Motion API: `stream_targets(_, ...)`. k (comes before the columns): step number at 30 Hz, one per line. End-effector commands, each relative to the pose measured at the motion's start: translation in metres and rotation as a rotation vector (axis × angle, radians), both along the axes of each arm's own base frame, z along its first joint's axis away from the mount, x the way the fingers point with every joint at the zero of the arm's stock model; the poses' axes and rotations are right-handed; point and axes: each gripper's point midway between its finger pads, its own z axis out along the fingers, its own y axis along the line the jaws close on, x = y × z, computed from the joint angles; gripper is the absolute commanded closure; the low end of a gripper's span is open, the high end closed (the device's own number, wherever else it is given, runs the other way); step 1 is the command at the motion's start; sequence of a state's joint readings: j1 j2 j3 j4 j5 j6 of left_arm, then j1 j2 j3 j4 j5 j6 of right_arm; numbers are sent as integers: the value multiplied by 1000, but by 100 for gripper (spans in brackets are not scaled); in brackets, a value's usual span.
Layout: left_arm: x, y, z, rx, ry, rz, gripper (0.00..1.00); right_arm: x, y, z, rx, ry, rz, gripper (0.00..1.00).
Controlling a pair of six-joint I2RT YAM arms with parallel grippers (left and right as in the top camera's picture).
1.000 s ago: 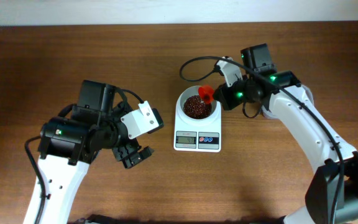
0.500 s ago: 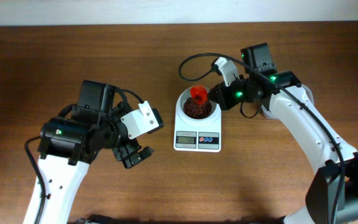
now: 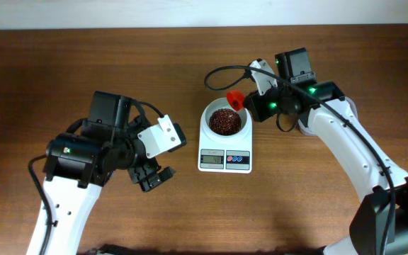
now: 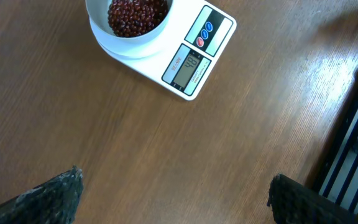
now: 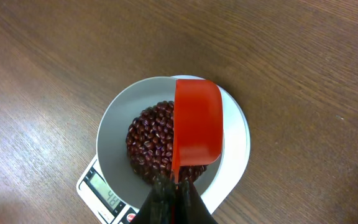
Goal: Scoop and weigh 50g on scale
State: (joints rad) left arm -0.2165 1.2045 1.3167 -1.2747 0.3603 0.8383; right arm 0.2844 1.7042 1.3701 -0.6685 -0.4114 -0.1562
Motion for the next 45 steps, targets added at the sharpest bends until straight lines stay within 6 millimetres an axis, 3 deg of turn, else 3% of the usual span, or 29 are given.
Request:
stream_targets(1, 1, -2, 3, -14, -6, -14, 1, -1, 6, 16, 19, -36, 12, 96)
stream_targets(12, 1, -2, 3, -13, -6, -14, 1, -18, 28, 28, 158, 6, 114, 96)
stream_targets(14, 1, -2, 3, -13, -6, -14, 1, -13, 21, 23, 105, -14, 97, 96)
stream_targets(16, 1, -2, 3, -13, -6, -14, 1, -5, 1, 12, -7, -12, -3, 96)
stream_targets(19, 1, -2, 3, -14, -6, -14, 1, -9, 14, 23, 71, -22, 46, 96)
stream_targets(33, 1, -2, 3, -13, -6, -14, 1, -12, 16, 27, 63, -36, 74, 96)
stream_targets(35, 1, -2, 3, -13, -6, -14, 1, -11, 19, 35, 6, -95, 87, 96)
stream_targets(40, 1, -2, 3, -13, -6, -14, 1, -8, 17, 30, -196, -183, 57, 96)
stream_targets(45, 1, -2, 3, -13, -6, -14, 1, -8, 17, 30, -229, -197, 49, 96)
